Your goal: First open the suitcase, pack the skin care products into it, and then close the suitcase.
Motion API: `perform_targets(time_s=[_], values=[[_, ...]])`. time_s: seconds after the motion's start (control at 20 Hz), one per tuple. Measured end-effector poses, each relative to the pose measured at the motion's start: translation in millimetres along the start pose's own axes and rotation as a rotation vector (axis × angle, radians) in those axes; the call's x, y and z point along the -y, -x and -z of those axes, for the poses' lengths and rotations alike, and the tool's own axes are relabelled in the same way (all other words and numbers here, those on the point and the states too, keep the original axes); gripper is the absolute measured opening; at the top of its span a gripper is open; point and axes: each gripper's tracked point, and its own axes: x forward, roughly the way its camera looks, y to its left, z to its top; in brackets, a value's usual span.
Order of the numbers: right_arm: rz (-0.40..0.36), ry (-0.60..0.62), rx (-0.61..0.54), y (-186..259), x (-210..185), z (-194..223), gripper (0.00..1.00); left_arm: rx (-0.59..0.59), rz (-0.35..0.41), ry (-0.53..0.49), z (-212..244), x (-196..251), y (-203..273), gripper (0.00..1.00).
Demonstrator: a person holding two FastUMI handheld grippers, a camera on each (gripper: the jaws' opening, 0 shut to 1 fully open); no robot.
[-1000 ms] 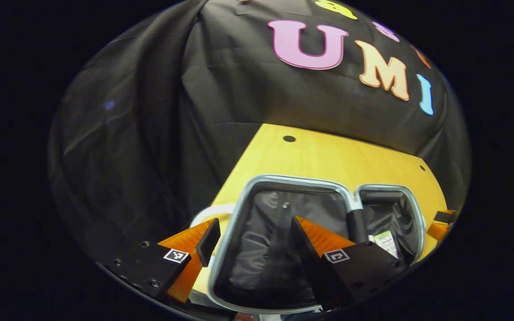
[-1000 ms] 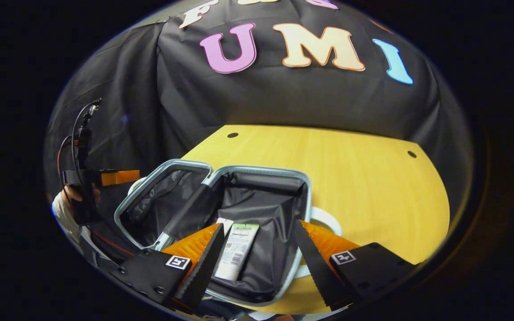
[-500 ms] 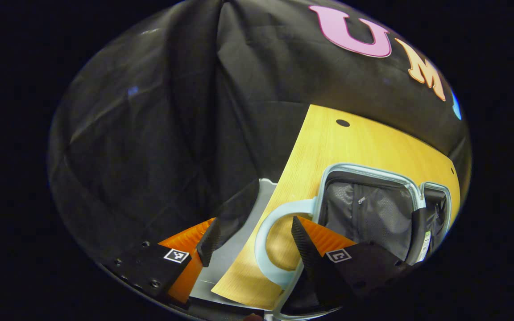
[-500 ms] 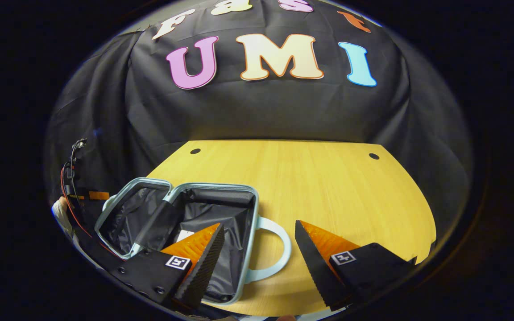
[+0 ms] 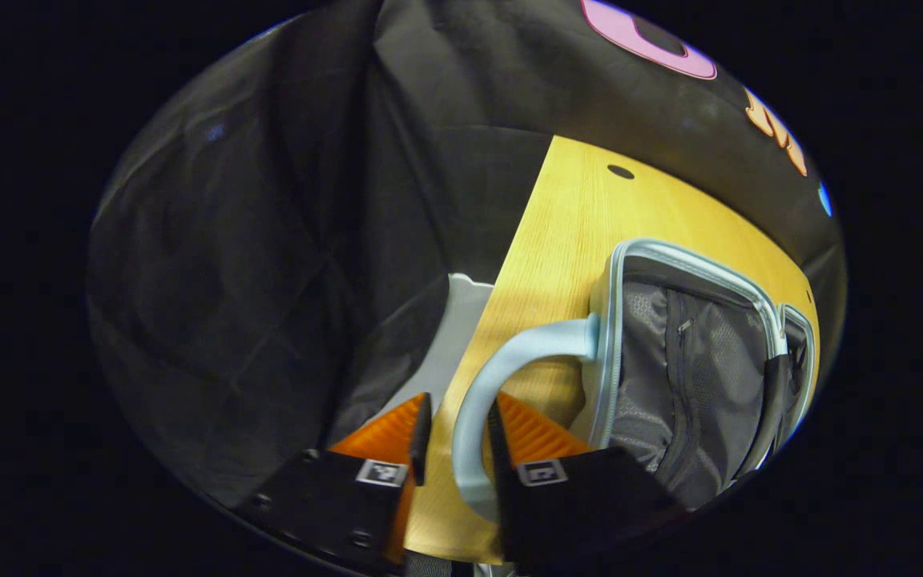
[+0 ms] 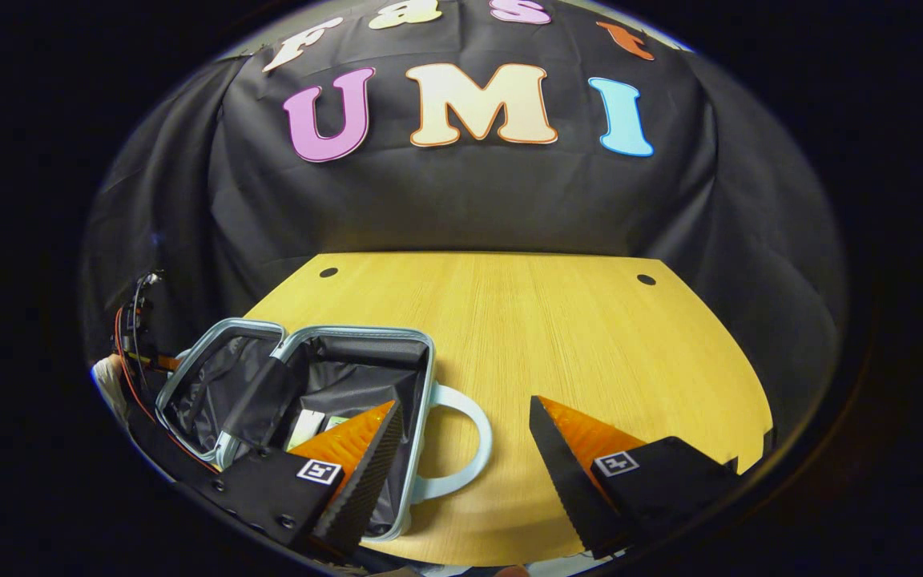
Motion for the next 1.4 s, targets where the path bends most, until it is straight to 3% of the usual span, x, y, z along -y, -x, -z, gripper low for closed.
perform_targets(time_s=[0.05, 0.1, 0.3, 0.65, 0.8, 0.85, 0.9, 1.0, 1.1, 1.15, 1.2, 1.4], values=[[0.001, -0.002, 0.004, 1.3, 2.0, 0.3, 0.93, 0.0, -0.002, -0.01, -4.7, -3.4, 8.1, 0.14], [0.0, -0.002, 0.008, 2.3, 4.2, -1.1, 0.98, 0.007, -0.004, -0.02, -11.2, -3.2, 13.0, 0.13], [0.018, -0.005, 0.055, 6.1, 18.5, -7.0, 0.98, 0.034, 0.005, -0.052, -21.6, 14.6, 40.2, 0.05], [-0.024, -0.02, 0.099, 3.8, 36.0, -4.7, 0.98, 0.24, 0.021, -0.164, -80.0, 50.8, 152.3, 0.02], [-0.078, -0.034, 0.103, 1.0, 42.6, -4.1, 0.98, 0.295, -0.006, -0.2, -92.5, 78.0, 188.7, 0.02], [-0.101, -0.031, 0.089, 2.0, 43.9, -2.2, 0.94, 0.307, -0.022, -0.212, -93.0, 86.6, 200.2, 0.02], [-0.126, -0.019, 0.081, 4.3, 46.6, -1.8, 0.98, 0.313, -0.038, -0.227, -92.9, 94.8, 210.3, 0.02], [-0.148, 0.021, 0.089, 8.3, 60.1, -7.8, 0.98, 0.331, -0.078, -0.252, -93.1, 111.1, 227.7, 0.02], [-0.18, 0.044, 0.101, 12.0, 70.6, -12.3, 0.98, 0.375, -0.058, -0.28, -98.5, 142.6, 246.4, 0.02], [-0.209, 0.047, 0.103, 14.5, 71.6, -13.5, 0.94, 0.39, -0.043, -0.293, -100.0, 158.1, 255.9, 0.02], [-0.225, 0.049, 0.108, 15.2, 76.8, -16.8, 0.98, 0.403, -0.029, -0.301, -101.0, 173.5, 264.5, 0.02], [-0.23, 0.037, 0.131, 16.1, 102.3, -27.7, 0.98, 0.426, 0.011, -0.307, -96.8, 225.2, 280.6, 0.02]])
